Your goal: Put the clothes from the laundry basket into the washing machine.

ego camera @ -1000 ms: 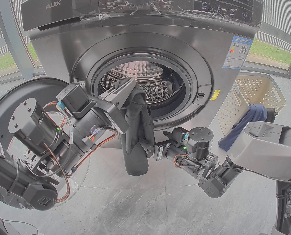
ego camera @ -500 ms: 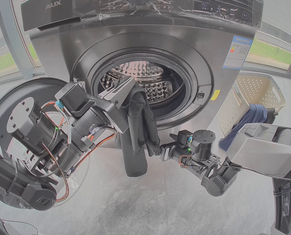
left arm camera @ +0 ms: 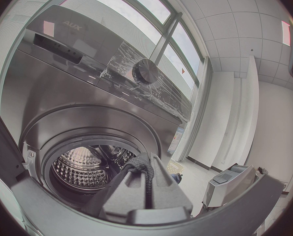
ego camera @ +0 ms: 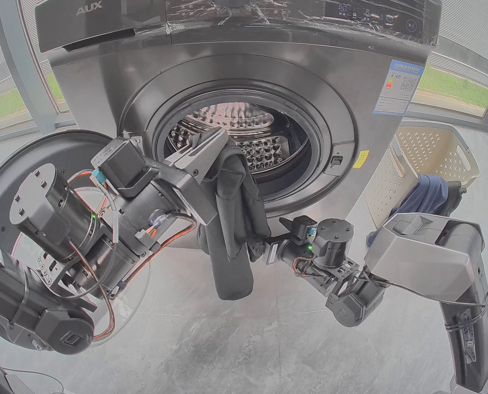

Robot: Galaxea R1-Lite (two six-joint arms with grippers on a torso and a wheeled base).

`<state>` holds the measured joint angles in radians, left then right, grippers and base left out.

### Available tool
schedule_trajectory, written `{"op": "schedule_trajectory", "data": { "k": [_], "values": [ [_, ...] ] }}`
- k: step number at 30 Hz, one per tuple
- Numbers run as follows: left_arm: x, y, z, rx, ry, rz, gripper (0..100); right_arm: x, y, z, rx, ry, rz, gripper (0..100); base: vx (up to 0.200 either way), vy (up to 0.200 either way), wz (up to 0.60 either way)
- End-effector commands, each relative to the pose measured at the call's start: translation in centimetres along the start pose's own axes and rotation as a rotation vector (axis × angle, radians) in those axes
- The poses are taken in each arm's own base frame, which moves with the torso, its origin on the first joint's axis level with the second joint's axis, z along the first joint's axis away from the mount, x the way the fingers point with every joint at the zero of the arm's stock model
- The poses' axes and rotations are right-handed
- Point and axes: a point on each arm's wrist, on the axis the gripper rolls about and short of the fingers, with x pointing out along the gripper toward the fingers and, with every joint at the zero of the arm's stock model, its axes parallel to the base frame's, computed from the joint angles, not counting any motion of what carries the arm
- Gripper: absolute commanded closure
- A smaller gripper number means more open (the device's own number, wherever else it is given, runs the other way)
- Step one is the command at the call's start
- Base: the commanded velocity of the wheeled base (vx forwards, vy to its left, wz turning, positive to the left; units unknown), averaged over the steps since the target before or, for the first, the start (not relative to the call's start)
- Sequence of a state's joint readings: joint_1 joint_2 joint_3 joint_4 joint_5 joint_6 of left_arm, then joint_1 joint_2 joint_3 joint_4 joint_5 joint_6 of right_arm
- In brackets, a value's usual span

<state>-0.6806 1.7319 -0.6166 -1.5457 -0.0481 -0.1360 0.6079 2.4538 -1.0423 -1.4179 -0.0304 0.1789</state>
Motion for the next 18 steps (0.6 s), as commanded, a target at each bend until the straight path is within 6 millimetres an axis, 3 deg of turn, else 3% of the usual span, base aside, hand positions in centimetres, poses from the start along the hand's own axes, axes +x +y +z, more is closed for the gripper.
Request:
{"op": "schedule_trajectory", "data": {
  "k": [1, 9, 14, 18],
  "values": [
    [-0.1, 0.0, -0.2, -0.001, 0.01, 0.0, 100, 0.8, 0.1, -0.2, 0.0, -0.04, 0.011, 100, 0.0, 0.0, 0.0],
    [-0.2, 0.3, -0.3, 0.001, 0.014, 0.007, 100, -0.4, -0.5, 1.0, -0.013, -0.072, 0.003, 100, 0.0, 0.0, 0.0],
    [-0.2, 0.5, -0.3, 0.004, 0.016, 0.015, 100, -3.1, -1.3, 4.1, -0.016, -0.089, -0.001, 100, 0.0, 0.0, 0.0],
    [-0.6, 0.6, -0.7, 0.005, 0.038, 0.016, 100, -7.2, -1.1, 8.3, -0.019, -0.119, 0.012, 100, 0.0, 0.0, 0.0]
  ]
}}
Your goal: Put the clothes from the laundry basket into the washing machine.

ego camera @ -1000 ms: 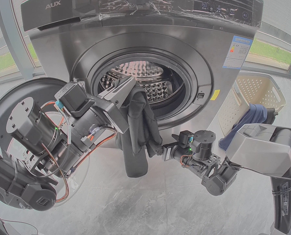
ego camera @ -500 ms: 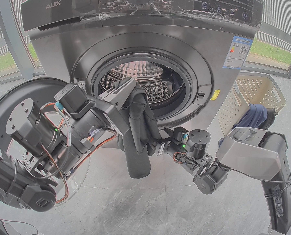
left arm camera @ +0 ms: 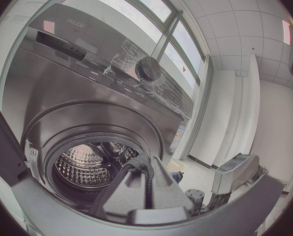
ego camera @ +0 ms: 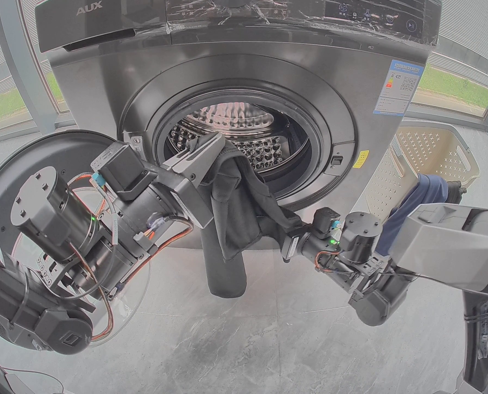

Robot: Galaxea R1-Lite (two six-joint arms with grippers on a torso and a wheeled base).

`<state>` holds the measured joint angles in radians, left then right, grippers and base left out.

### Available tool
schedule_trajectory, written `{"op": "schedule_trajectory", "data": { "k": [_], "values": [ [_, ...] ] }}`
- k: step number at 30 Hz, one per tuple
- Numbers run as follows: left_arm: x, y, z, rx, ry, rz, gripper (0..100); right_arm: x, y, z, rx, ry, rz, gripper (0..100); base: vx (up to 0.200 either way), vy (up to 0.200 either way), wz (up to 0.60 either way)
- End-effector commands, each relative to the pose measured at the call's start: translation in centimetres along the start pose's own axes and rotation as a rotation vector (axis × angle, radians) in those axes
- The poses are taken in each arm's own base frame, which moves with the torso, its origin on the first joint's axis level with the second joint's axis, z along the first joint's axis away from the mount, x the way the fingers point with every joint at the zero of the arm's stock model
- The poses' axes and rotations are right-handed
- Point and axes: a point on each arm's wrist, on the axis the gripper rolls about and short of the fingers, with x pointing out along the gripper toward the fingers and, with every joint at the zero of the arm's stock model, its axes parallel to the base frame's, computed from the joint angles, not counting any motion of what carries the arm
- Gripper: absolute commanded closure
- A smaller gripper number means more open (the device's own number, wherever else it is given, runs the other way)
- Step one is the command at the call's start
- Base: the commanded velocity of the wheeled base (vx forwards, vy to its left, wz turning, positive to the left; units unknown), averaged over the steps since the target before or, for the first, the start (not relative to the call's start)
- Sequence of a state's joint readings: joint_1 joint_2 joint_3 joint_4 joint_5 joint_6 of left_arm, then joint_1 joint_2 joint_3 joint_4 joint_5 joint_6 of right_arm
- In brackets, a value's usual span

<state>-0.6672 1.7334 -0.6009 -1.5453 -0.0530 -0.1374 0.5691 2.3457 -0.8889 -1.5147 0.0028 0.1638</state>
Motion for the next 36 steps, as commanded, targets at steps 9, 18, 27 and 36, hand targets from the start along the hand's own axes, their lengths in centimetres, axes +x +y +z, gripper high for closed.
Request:
{"op": "schedule_trajectory", "data": {
  "k": [9, 18, 27, 36],
  "values": [
    [-1.4, 1.7, -1.2, 0.024, 0.076, 0.032, 100, -10.5, 1.3, 11.5, -0.003, -0.137, 0.026, 100, 0.0, 0.0, 0.0],
    [-2.3, 2.7, -2.2, 0.033, 0.134, 0.038, 100, -12.6, 1.4, 14.8, -0.009, -0.241, 0.022, 100, 0.0, 0.0, 0.0],
    [-3.5, 2.7, -3.9, 0.018, 0.225, 0.019, 100, -14.0, 1.7, 16.5, -0.009, -0.264, 0.029, 100, 0.0, 0.0, 0.0],
    [-3.6, 3.4, -4.7, 0.022, 0.256, 0.018, 100, -14.7, 1.6, 17.0, -0.007, -0.252, 0.02, 100, 0.0, 0.0, 0.0]
  ]
}}
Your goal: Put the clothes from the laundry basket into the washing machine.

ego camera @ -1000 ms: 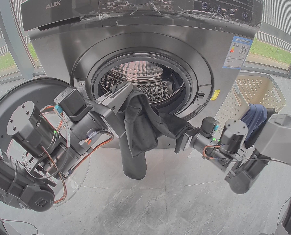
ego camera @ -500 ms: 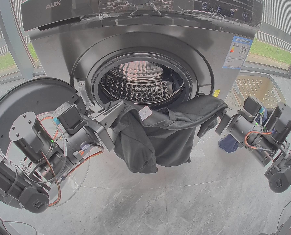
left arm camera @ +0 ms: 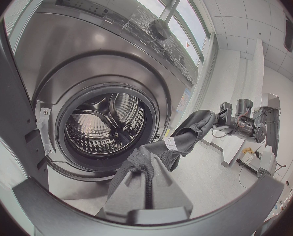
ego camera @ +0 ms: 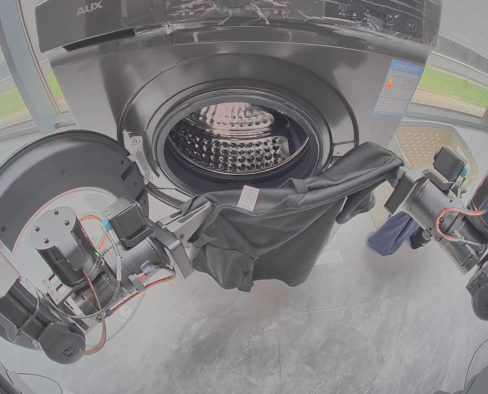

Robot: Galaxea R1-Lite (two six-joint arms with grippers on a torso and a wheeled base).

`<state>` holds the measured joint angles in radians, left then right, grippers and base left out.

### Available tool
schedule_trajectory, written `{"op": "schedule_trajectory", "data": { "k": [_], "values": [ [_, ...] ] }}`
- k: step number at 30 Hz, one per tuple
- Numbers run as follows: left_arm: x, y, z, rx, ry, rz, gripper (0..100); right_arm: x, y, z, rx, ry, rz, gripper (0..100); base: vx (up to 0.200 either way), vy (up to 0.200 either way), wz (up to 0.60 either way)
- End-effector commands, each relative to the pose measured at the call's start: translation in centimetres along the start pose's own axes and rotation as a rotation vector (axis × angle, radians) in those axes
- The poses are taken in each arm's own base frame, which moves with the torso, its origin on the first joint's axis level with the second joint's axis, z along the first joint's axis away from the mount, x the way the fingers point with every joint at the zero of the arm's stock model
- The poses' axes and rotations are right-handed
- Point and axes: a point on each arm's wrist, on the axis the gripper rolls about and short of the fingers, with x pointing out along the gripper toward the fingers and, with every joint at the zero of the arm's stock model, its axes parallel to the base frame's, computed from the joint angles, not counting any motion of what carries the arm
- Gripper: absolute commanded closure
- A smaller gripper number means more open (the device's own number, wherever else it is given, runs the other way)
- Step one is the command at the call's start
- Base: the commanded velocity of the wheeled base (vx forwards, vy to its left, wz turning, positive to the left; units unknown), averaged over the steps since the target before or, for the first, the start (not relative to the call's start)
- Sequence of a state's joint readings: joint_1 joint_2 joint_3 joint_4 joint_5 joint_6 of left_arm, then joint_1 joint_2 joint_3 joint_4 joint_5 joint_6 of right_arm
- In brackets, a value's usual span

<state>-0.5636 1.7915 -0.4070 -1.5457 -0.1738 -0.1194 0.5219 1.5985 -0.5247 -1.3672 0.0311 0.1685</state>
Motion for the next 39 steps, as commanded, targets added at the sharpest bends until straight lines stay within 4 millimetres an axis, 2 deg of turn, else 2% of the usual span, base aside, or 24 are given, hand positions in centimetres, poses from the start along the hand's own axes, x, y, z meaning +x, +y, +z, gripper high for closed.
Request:
{"op": "schedule_trajectory", "data": {
  "k": [1, 5, 9, 12, 15, 18, 20, 21, 25, 30, 37, 38, 39],
  "values": [
    [0.1, 0.6, 0.1, 0.006, -0.005, 0.008, 100, -0.3, -0.1, 0.6, -0.001, -0.016, -0.005, 100, 0.0, 0.0, 0.0],
    [-0.3, 0.7, 0.5, 0.01, -0.013, 0.008, 100, -0.3, -0.2, 0.6, -0.001, -0.014, -0.01, 100, 0.0, 0.0, 0.0],
    [-0.6, 0.3, -0.3, 0.001, 0.022, -0.004, 100, -0.3, 0.1, 0.4, 0.006, -0.009, -0.001, 100, 0.0, 0.0, 0.0],
    [-0.8, -0.6, -1.5, -0.016, 0.075, -0.034, 100, -0.2, 0.4, 0.3, 0.013, -0.007, 0.012, 100, 0.0, 0.0, 0.0],
    [-0.7, -0.8, -4.2, -0.022, 0.179, -0.042, 100, -0.2, 0.8, 0.2, 0.019, -0.003, 0.025, 100, 0.0, 0.0, 0.0],
    [0.2, -0.8, -5.9, -0.023, 0.226, -0.048, 100, -0.3, 1.5, 0.2, 0.028, 0.001, 0.048, 100, 0.0, 0.0, 0.0],
    [0.5, -0.6, -6.2, -0.025, 0.231, -0.051, 100, -0.3, 1.7, 0.0, 0.03, 0.008, 0.056, 100, 0.0, 0.0, 0.0],
    [1.9, -0.2, -6.7, -0.024, 0.218, -0.061, 100, -0.4, 1.9, -0.5, 0.034, 0.031, 0.064, 100, 0.0, 0.0, 0.0],
    [3.5, 0.4, -7.8, -0.036, 0.216, -0.065, 100, -0.6, 2.4, -1.9, 0.038, 0.088, 0.088, 100, 0.0, 0.0, 0.0],
    [4.7, 1.5, -9.3, -0.036, 0.227, -0.042, 100, 0.6, 2.4, -4.2, 0.036, 0.154, 0.085, 100, 0.0, 0.0, 0.0],
    [5.9, 2.5, -10.6, -0.04, 0.23, -0.023, 100, 3.5, 2.8, -4.6, 0.041, 0.117, 0.095, 100, 0.0, 0.0, 0.0],
    [6.0, 2.6, -11.0, -0.043, 0.237, -0.02, 0, 3.9, 2.8, -4.6, 0.042, 0.107, 0.098, 100, 0.0, 0.0, 0.0],
    [6.0, 2.7, -11.2, -0.047, 0.242, -0.018, 0, 4.2, 2.9, -4.5, 0.042, 0.101, 0.099, 100, 0.0, 0.0, 0.0]
  ]
}}
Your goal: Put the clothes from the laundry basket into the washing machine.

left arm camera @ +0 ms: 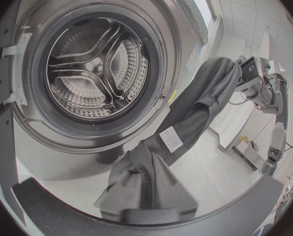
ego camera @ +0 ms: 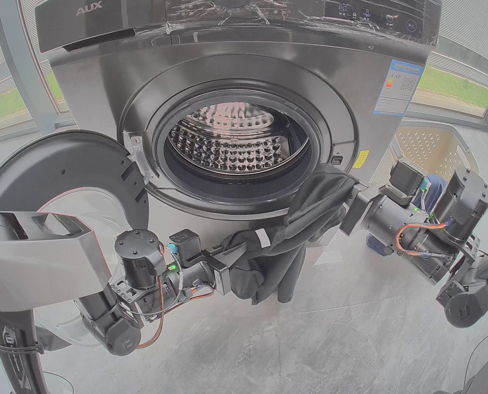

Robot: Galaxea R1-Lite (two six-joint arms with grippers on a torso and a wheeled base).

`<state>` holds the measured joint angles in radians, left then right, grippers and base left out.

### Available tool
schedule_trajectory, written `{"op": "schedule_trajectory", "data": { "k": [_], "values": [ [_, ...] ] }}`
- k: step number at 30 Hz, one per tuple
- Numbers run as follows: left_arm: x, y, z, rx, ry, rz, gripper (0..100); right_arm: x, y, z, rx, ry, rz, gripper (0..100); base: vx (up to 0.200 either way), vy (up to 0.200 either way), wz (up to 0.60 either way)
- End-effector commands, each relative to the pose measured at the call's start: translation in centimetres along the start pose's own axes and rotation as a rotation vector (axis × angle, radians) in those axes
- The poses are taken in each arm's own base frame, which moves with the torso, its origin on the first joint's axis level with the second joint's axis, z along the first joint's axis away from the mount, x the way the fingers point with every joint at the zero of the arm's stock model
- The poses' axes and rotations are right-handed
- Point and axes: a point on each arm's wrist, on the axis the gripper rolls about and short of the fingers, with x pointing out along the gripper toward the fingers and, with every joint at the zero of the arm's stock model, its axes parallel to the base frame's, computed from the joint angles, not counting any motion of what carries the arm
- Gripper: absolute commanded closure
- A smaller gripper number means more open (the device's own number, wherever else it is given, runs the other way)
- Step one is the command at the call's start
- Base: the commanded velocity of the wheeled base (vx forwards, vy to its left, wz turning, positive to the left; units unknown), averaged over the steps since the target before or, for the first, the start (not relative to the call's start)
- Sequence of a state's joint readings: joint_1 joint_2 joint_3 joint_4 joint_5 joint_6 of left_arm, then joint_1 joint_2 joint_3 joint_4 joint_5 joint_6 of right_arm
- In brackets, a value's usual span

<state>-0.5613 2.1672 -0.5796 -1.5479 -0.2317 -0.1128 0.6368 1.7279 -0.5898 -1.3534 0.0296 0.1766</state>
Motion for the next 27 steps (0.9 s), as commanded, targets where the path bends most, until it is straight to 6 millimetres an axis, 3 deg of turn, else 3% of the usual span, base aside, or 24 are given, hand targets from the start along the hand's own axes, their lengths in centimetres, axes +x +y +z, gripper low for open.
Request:
{"op": "schedule_trajectory", "data": {
  "k": [1, 12, 27],
  "values": [
    [1.1, 1.0, -2.1, -0.023, 0.043, 0.017, 0, 2.3, 0.0, -0.8, 0.004, -0.007, 0.008, 100, 0.0, 0.0, 0.0],
    [1.2, 2.4, -3.9, -0.04, 0.089, 0.051, 0, 5.0, 0.0, 0.1, 0.002, -0.083, 0.013, 100, 0.0, 0.0, 0.0],
    [2.1, 2.6, -5.9, -0.032, 0.124, 0.049, 0, 5.1, 0.1, 0.5, 0.005, -0.1, 0.011, 100, 0.0, 0.0, 0.0]
  ]
}}
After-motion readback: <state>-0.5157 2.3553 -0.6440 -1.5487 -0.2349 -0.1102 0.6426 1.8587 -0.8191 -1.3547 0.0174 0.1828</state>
